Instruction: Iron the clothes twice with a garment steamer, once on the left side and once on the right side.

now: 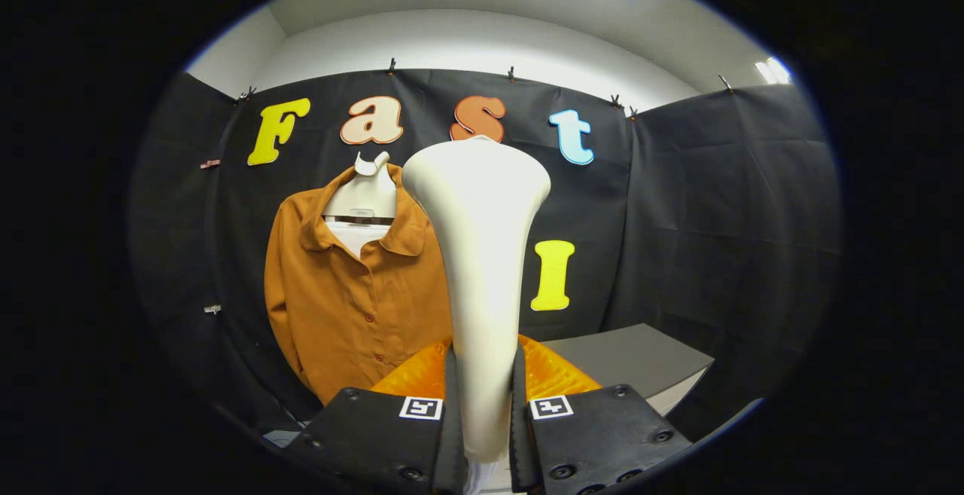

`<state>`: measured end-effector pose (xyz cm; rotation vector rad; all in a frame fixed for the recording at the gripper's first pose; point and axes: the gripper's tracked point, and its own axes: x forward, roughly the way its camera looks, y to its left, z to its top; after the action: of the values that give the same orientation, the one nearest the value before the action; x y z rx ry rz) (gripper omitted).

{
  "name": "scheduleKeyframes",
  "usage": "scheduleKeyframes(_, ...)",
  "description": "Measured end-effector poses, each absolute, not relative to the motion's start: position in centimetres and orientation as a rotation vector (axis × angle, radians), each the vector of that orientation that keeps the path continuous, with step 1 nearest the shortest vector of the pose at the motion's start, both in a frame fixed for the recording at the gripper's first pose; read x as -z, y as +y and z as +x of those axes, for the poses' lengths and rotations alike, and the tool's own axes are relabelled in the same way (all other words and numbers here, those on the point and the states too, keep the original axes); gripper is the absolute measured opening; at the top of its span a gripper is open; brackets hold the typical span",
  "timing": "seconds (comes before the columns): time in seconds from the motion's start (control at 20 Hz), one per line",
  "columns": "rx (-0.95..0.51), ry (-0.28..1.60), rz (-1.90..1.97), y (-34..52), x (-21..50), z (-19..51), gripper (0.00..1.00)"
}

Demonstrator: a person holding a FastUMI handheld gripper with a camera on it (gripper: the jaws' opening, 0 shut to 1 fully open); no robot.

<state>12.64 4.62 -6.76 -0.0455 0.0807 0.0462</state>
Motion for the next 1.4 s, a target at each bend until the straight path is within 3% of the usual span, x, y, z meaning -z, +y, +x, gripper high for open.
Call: scheduleKeyframes(1.4,-0.054,0.075,-0.042,4.5,6.57,11.78,0.28)
